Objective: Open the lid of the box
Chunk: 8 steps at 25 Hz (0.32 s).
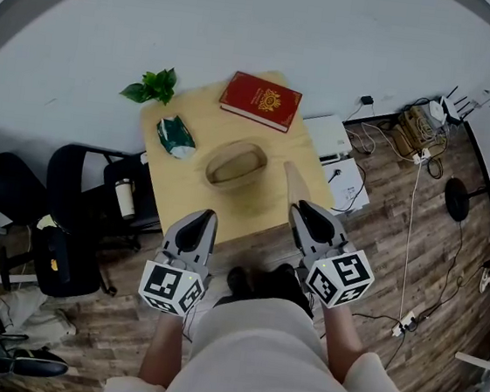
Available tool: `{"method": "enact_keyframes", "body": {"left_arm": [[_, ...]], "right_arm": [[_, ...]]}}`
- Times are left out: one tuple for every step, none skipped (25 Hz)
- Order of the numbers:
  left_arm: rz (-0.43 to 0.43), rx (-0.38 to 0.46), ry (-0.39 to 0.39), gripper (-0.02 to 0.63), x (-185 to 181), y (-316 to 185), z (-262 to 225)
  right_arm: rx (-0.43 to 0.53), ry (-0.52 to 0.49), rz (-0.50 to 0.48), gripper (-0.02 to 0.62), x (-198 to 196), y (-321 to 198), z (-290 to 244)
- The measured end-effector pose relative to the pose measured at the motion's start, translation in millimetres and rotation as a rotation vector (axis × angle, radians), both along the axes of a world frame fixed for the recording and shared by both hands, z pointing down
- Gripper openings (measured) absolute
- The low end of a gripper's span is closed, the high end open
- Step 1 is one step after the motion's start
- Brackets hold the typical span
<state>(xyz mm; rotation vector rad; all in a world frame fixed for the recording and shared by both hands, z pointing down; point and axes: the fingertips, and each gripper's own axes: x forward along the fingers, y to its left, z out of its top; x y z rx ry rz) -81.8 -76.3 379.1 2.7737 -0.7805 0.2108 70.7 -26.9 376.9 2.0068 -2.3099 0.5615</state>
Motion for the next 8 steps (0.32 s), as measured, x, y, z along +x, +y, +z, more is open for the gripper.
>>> {"method": "enact_keyframes", "body": {"left_arm": [[0.001,0.0,0.0,0.011,0.1,-0.6,0.0],[0.001,0.0,0.0,0.011,0.3,-0.9,-0.2],[0.002,-0.001,0.0,0.011,0.5,-0.8,-0.4],[0.002,-0.001,0.001,0.012,0.7,-0.4,-0.5],[0.003,-0.002,0.001,0.012,0.8,0.1,-0.5],[0.003,-0.002,0.002,0.012,0.9,0.6,-0.5],[0.003,-0.002,0.002,0.012,0.9,0.9,-0.6],[0.003,-0.002,0.002,0.012,0.9,1.1,-0.7]], "right_arm": [[0.0,0.0,0.0,0.055,0.0,-0.6,-0.1],[-0.002,0.001,0.0,0.055,0.0,-0.9,-0.1],[-0.003,0.001,0.0,0.055,0.1,-0.8,-0.1],[-0.005,0.001,-0.001,0.055,0.2,-0.4,-0.1],[-0.006,0.002,-0.001,0.055,0.4,0.1,0.0],[-0.007,0.002,-0.001,0.055,0.5,0.5,0.0],[-0.007,0.001,-0.001,0.055,0.8,0.8,-0.2],[-0.007,0.001,-0.001,0.055,1.0,1.0,-0.3]]}}
